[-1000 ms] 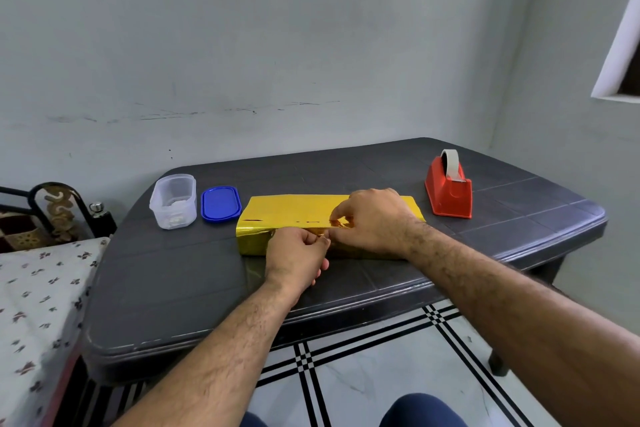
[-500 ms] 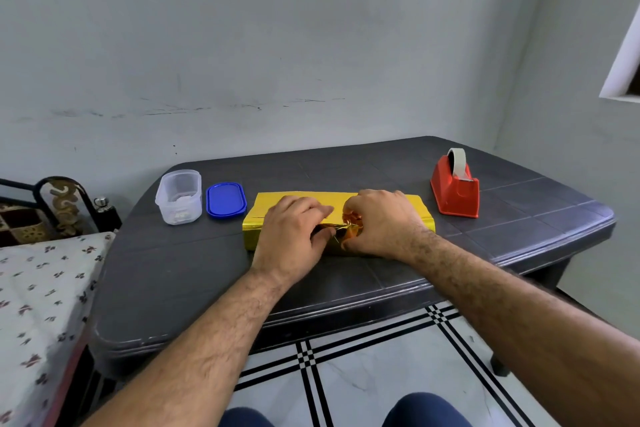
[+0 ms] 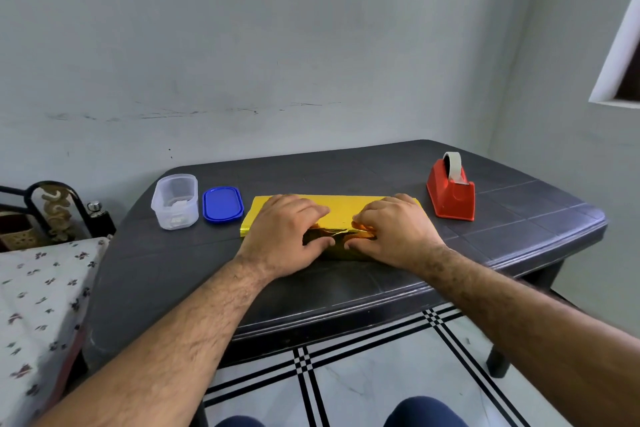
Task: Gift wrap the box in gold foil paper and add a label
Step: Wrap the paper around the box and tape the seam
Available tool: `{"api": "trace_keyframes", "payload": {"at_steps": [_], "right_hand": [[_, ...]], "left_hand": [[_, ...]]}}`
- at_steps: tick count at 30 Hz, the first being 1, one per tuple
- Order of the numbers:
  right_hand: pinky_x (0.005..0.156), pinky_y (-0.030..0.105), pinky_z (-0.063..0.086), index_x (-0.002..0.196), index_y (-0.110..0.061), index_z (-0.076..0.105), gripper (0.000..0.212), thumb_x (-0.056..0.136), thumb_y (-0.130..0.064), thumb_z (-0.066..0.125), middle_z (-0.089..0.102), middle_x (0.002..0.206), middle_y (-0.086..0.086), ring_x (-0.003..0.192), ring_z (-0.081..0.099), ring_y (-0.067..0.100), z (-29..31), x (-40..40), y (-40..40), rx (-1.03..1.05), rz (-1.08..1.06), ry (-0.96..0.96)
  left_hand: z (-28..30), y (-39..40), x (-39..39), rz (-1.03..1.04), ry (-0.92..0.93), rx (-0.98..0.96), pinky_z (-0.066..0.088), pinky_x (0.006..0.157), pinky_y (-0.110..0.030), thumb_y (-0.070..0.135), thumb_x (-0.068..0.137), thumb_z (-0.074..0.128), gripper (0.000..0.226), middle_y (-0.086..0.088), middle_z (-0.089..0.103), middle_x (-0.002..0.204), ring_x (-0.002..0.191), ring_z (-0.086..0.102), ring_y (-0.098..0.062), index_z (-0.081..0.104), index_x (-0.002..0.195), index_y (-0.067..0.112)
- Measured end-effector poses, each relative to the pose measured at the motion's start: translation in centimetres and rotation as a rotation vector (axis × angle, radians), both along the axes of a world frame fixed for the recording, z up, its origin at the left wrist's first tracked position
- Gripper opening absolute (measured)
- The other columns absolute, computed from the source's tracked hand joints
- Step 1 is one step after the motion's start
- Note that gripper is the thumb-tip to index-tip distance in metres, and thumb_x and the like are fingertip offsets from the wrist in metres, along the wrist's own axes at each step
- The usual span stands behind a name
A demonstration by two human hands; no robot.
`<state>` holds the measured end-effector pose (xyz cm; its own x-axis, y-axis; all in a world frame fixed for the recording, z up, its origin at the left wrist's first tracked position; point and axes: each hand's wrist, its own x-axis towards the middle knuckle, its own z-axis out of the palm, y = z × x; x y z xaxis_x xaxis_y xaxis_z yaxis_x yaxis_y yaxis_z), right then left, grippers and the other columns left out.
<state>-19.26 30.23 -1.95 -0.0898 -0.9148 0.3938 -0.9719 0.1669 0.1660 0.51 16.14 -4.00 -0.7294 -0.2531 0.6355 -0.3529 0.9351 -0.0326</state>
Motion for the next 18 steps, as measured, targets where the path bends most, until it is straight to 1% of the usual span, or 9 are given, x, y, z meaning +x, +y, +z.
{"api": "trace_keyframes", "payload": {"at_steps": [1, 3, 5, 8, 9, 11, 13, 16, 18], "right_hand": [[0.113, 0.04, 0.039, 0.13, -0.036, 0.072, 0.058, 0.091, -0.076, 0.057, 0.07, 0.13, -0.015, 0.125, 0.061, 0.012, -0.1, -0.2, 0.1, 0.006, 0.001, -0.004], [0.109, 0.04, 0.044, 0.126, -0.036, 0.074, 0.061, 0.089, -0.081, 0.054, 0.072, 0.124, -0.016, 0.118, 0.064, 0.011, 0.0, -0.8, 0.4, 0.023, -0.015, -0.008], [0.093, 0.036, 0.053, 0.108, -0.033, 0.081, 0.062, 0.087, -0.085, 0.052, 0.076, 0.104, -0.016, 0.098, 0.07, 0.008, 0.2, -1.7, 1.2, -0.063, -0.037, -0.082], [0.065, 0.031, 0.059, 0.085, -0.029, 0.08, 0.05, 0.094, -0.073, 0.058, 0.074, 0.078, -0.014, 0.069, 0.069, 0.004, 0.9, -3.9, 2.8, -0.344, -0.154, -0.507], [0.064, 0.031, 0.059, 0.086, -0.028, 0.079, 0.044, 0.097, -0.067, 0.06, 0.072, 0.075, -0.011, 0.068, 0.069, 0.008, 1.2, -5.0, 2.9, -0.416, -0.24, -0.625], [0.072, 0.028, 0.051, 0.095, -0.024, 0.08, 0.036, 0.098, -0.056, 0.063, 0.071, 0.081, -0.004, 0.079, 0.068, 0.02, 1.7, -8.1, 2.8, -0.499, -0.474, -0.704], [0.076, 0.03, 0.047, 0.093, -0.015, 0.079, 0.036, 0.097, -0.047, 0.062, 0.07, 0.086, 0.004, 0.09, 0.067, 0.03, 1.6, -11.9, 2.2, -0.514, -0.671, -0.799], [0.084, 0.038, 0.059, 0.095, -0.006, 0.074, 0.033, 0.092, -0.039, 0.066, 0.074, 0.098, 0.011, 0.095, 0.071, 0.032, 1.0, -16.1, 1.2, -0.554, -0.822, -1.066], [0.08, 0.038, 0.06, 0.104, -0.001, 0.072, 0.032, 0.089, -0.029, 0.068, 0.071, 0.093, 0.011, 0.087, 0.07, 0.029, 1.1, -18.6, 0.7, -0.591, -0.83, -1.25]], "left_hand": [[0.3, 0.0, -0.3, -0.008, -0.034, -0.01, 0.047, 0.107, -0.04, 0.06, 0.089, 0.073, 0.052, 0.007, 0.075, 0.121, 0.119, 0.064, -0.015, 0.074, 0.127, 0.024], [1.0, -0.1, -0.7, -0.015, -0.076, -0.026, 0.048, 0.101, -0.039, 0.061, 0.089, 0.071, 0.042, 0.01, 0.076, 0.109, 0.108, 0.065, -0.013, 0.078, 0.114, 0.028], [1.8, -0.3, -1.1, -0.009, -0.063, -0.038, 0.049, 0.092, -0.038, 0.064, 0.088, 0.067, 0.04, 0.012, 0.076, 0.095, 0.095, 0.066, -0.012, 0.081, 0.098, 0.028], [3.1, 0.4, -2.7, -0.068, 0.026, 0.033, 0.053, 0.089, -0.039, 0.052, 0.093, 0.068, 0.029, 0.012, 0.078, 0.09, 0.087, 0.068, -0.011, 0.082, 0.093, 0.026], [3.6, 0.8, -3.6, -0.092, 0.049, 0.069, 0.054, 0.088, -0.039, 0.046, 0.094, 0.069, 0.024, 0.011, 0.078, 0.091, 0.086, 0.068, -0.01, 0.082, 0.094, 0.025], [4.6, 1.8, -5.7, -0.119, 0.077, 0.128, 0.056, 0.088, -0.037, 0.037, 0.096, 0.071, 0.017, 0.009, 0.079, 0.094, 0.088, 0.069, -0.012, 0.082, 0.097, 0.024], [5.0, 2.2, -8.3, -0.136, 0.059, 0.189, 0.059, 0.087, -0.036, 0.032, 0.098, 0.07, 0.015, 0.008, 0.078, 0.097, 0.09, 0.07, -0.012, 0.082, 0.1, 0.023], [5.2, 2.3, -12.0, -0.15, 0.02, 0.283, 0.061, 0.085, -0.035, 0.028, 0.098, 0.069, 0.015, 0.007, 0.077, 0.1, 0.09, 0.069, -0.01, 0.08, 0.107, 0.022], [5.6, 2.3, -15.0, -0.155, 0.04, 0.347, 0.061, 0.086, -0.034, 0.027, 0.098, 0.069, 0.016, 0.007, 0.078, 0.101, 0.091, 0.07, -0.011, 0.08, 0.109, 0.022]]}}
